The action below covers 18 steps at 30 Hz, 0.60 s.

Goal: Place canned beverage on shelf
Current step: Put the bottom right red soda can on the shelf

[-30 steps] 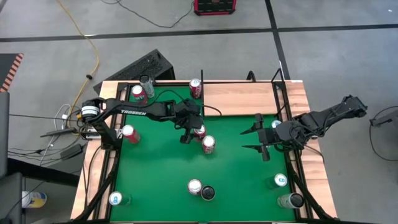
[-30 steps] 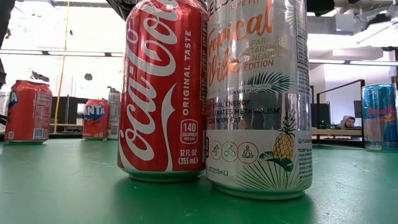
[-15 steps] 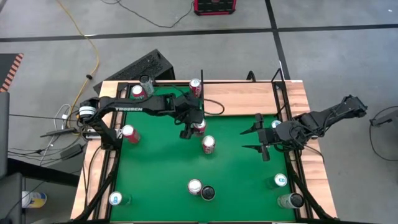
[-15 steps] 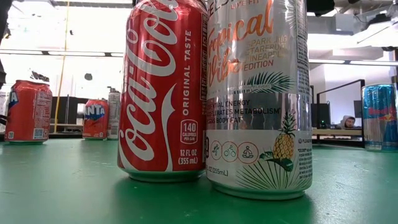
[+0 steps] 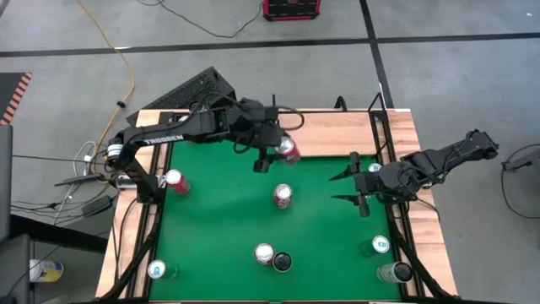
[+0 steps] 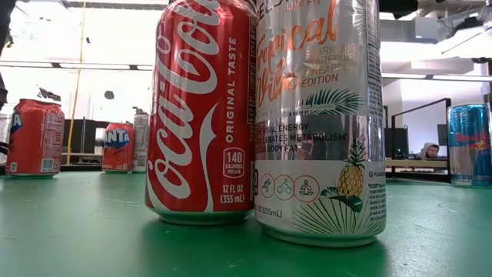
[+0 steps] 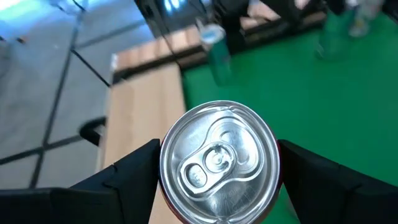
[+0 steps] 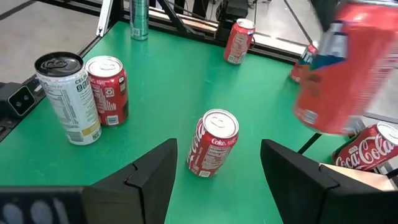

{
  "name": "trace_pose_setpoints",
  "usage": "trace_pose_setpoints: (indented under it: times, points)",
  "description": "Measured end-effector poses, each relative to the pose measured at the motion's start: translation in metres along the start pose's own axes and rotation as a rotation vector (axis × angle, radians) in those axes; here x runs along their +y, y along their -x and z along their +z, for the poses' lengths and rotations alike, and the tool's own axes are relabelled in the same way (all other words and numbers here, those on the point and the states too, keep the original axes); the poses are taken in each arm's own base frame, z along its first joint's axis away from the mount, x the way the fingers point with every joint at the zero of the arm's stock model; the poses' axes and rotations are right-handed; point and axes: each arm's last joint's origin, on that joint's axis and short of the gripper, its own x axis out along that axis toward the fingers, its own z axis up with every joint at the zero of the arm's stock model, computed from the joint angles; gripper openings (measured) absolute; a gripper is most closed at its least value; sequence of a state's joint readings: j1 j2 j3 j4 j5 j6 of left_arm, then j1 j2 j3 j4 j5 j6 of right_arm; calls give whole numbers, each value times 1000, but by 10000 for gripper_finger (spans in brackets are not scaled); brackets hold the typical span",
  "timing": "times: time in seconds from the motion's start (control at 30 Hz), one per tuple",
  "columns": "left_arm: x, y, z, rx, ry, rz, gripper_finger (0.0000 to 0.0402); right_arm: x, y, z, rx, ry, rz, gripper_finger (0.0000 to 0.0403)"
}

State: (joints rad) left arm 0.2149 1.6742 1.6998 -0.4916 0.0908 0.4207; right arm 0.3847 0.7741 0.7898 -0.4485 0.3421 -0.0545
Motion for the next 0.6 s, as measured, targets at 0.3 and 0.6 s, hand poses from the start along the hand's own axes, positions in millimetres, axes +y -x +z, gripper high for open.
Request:
trace_pose_setpoints:
  times: [0.3,0.6]
  points:
    - [67,-38,-6,-42,83,18,275,-3,5,0,-14,13,-11,258]
    - [115,-93,-33,104,166,-34,275,-10,3,-1,1,19,-53,258]
